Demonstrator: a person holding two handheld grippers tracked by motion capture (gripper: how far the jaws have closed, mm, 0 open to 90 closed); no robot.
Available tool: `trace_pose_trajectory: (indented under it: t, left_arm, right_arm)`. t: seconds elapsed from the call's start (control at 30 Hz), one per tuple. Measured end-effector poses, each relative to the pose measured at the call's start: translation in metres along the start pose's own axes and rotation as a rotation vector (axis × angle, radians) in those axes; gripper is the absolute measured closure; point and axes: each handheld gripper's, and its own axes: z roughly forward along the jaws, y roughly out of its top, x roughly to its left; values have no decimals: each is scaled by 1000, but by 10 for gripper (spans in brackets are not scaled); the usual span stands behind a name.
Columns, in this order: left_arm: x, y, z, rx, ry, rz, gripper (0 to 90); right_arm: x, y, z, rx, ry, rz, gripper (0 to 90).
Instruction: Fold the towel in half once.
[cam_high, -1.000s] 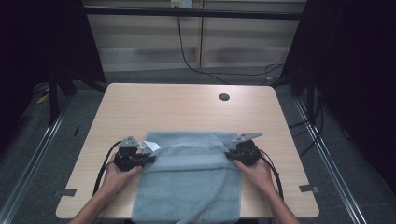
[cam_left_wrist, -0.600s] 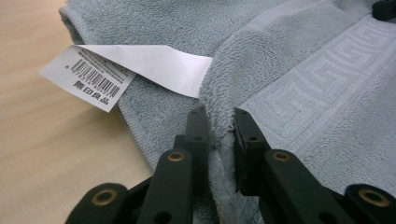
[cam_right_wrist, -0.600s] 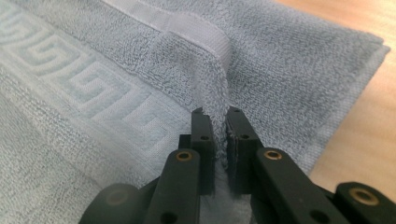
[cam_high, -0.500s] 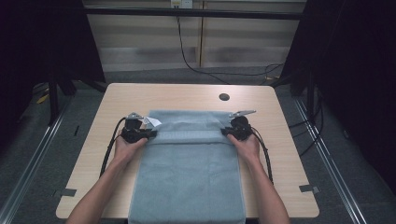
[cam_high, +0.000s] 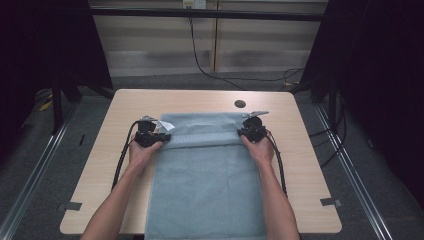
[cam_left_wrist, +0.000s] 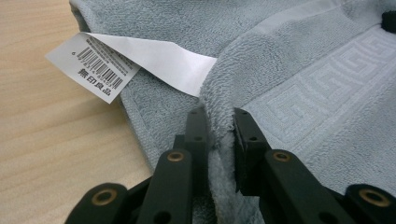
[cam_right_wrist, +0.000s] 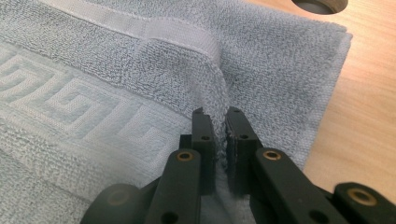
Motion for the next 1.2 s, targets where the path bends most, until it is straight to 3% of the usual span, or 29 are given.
trace_pose_trajectory:
  t: [0.07,0.17,0.23,0.33,0.57,0.67,0.9,1.0,1.1,1.2]
  left_arm:
    - [3,-2,0,-17,-10,-5,786]
    - [2,-3,-2,-30,-14,-15,794]
    - [0,1,-8,-61,-34,-28,795]
    - [-4,9,-24,-112,-52,-10,795]
    - [-21,36,-81,-230,-91,94,794]
    - [-30,45,-105,-286,-109,117,793]
    - [-57,61,-153,-354,-126,210,793]
    - [-66,58,-170,-395,-168,215,793]
    - [-75,43,-180,-398,-235,172,793]
    - [-83,19,-182,-371,-243,202,793]
  right_arm:
    - [-2,-1,-2,-11,27,9,845]
    - [-10,-5,-11,-70,110,69,846]
    - [-17,-5,-19,-110,161,98,846]
    - [-20,3,-36,-175,194,101,846]
    - [-13,29,-88,-277,227,16,842]
    - [-10,37,-112,-315,241,-13,842]
    - [0,53,-164,-402,241,-86,842]
    - [5,53,-186,-435,247,-111,842]
    - [11,44,-205,-447,254,-142,839]
    - [18,22,-216,-439,276,-160,838]
